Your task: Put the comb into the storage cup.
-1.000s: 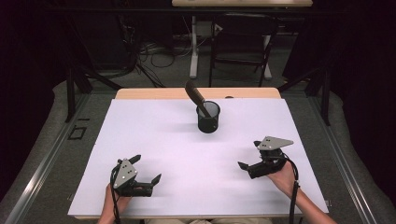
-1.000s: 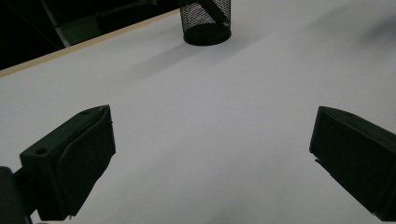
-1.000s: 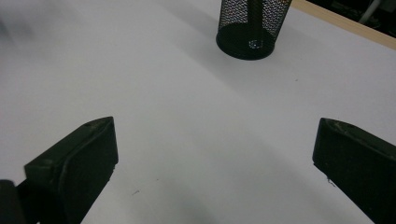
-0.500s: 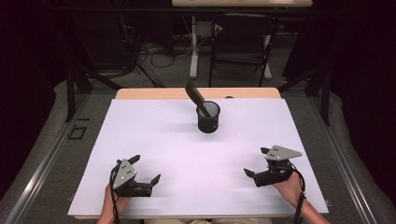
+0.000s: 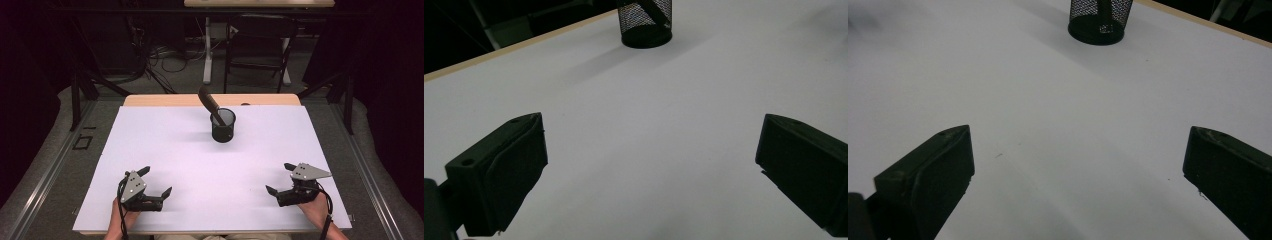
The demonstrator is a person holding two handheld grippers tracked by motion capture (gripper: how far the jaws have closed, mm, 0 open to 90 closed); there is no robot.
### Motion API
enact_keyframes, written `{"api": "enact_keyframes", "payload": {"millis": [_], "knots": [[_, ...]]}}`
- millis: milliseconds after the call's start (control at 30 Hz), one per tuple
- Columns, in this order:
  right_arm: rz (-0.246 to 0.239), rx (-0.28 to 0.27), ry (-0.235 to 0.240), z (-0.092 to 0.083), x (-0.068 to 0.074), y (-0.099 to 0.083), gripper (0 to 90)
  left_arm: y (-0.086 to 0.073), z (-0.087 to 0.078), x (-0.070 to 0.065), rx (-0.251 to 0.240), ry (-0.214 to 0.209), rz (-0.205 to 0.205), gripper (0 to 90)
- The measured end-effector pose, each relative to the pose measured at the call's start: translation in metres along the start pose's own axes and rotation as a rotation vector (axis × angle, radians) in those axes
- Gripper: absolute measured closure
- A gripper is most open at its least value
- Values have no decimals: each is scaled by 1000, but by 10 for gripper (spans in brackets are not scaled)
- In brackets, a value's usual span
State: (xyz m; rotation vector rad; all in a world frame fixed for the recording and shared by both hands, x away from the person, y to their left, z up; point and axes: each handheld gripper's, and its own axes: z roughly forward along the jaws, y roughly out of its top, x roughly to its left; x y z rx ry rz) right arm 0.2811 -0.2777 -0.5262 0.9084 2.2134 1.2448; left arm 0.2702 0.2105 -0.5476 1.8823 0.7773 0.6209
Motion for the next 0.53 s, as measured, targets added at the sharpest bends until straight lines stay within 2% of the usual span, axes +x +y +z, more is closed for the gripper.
{"api": "enact_keyframes", "payload": {"millis": [533], "knots": [[8, -30, -8, -6, 2, -4, 0, -1, -4, 1, -2, 8, 0, 3]]}}
